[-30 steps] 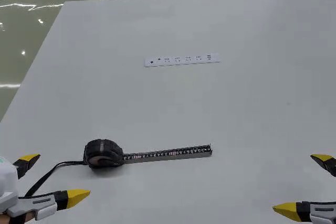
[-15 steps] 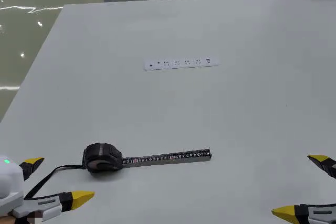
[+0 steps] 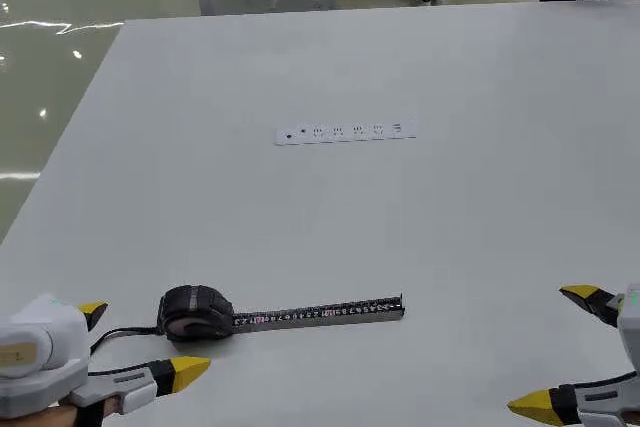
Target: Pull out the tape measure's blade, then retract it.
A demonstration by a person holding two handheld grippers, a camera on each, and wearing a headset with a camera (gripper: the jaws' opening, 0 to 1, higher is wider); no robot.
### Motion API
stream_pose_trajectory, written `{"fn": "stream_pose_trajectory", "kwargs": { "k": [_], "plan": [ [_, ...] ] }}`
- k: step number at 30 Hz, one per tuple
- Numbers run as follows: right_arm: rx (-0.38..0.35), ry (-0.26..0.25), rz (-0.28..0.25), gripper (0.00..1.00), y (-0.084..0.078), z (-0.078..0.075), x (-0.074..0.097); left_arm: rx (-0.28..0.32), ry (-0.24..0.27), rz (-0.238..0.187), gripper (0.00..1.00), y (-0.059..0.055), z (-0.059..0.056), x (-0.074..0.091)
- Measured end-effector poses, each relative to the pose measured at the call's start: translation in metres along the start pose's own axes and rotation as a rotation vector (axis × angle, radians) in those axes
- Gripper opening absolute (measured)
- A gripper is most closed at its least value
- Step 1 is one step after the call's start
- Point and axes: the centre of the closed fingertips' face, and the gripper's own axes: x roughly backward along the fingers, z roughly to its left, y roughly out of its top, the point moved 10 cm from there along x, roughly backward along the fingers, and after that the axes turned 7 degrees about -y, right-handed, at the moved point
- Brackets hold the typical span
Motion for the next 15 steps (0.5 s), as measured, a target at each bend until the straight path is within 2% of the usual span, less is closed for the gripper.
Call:
{"fn": "stream_pose_trajectory", "kwargs": {
  "k": [3,5,6,8,9,11,15],
  "plan": [
    [0.006,0.036,0.020,0.99,0.005,-0.001,-0.007,-0.003,0.016,0.014,0.99,0.001,-0.003,-0.007],
    [-0.055,0.089,0.011,0.99,0.009,0.000,-0.010,0.011,0.019,0.000,0.99,0.004,-0.005,-0.010],
    [-0.078,0.112,0.009,0.99,0.013,-0.001,-0.011,0.051,0.029,-0.015,0.99,0.005,-0.005,-0.013],
    [-0.059,0.105,0.009,0.99,0.023,-0.003,-0.012,0.171,0.035,-0.034,0.99,0.006,-0.003,-0.018],
    [-0.045,0.104,0.006,0.99,0.027,-0.002,-0.012,0.183,0.048,-0.051,0.99,0.006,-0.002,-0.019],
    [-0.011,0.110,0.008,0.99,0.034,-0.003,-0.015,0.181,0.088,-0.052,0.99,0.008,0.000,-0.022],
    [0.032,0.118,0.011,0.99,0.044,-0.008,-0.018,0.161,0.120,-0.056,0.99,0.012,-0.002,-0.026]
  ]
}}
